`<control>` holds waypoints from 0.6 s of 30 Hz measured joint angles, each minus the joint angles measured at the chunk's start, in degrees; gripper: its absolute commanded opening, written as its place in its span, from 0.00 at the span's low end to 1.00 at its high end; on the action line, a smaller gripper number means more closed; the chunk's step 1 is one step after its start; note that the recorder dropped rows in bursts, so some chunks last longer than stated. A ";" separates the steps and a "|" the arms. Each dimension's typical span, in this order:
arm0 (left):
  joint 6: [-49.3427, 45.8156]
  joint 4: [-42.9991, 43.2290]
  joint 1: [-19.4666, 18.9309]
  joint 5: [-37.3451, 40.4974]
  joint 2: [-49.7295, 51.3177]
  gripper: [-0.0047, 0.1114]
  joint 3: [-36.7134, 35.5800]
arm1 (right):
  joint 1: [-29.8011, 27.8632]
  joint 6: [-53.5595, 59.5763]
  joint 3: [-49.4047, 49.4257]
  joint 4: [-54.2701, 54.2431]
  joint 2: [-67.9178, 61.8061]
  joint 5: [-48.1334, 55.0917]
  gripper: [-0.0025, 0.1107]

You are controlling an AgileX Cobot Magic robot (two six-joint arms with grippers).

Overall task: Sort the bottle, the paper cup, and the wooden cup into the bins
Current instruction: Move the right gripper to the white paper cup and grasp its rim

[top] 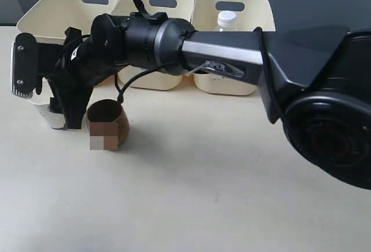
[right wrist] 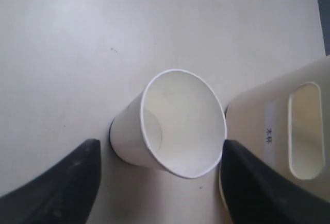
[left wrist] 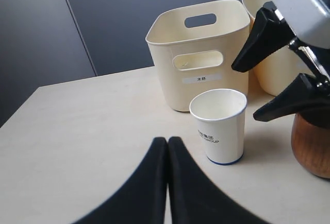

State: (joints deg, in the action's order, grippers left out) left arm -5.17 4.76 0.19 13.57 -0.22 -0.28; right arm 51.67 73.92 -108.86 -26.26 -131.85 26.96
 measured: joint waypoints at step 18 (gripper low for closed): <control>0.00 0.00 0.00 0.00 0.00 0.04 0.00 | 0.24 0.99 -4.16 0.18 -4.60 -1.50 0.58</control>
State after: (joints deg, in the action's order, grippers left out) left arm -5.17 4.76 0.19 13.57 -0.22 -0.28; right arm 51.91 74.91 -113.02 -26.08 -136.45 25.46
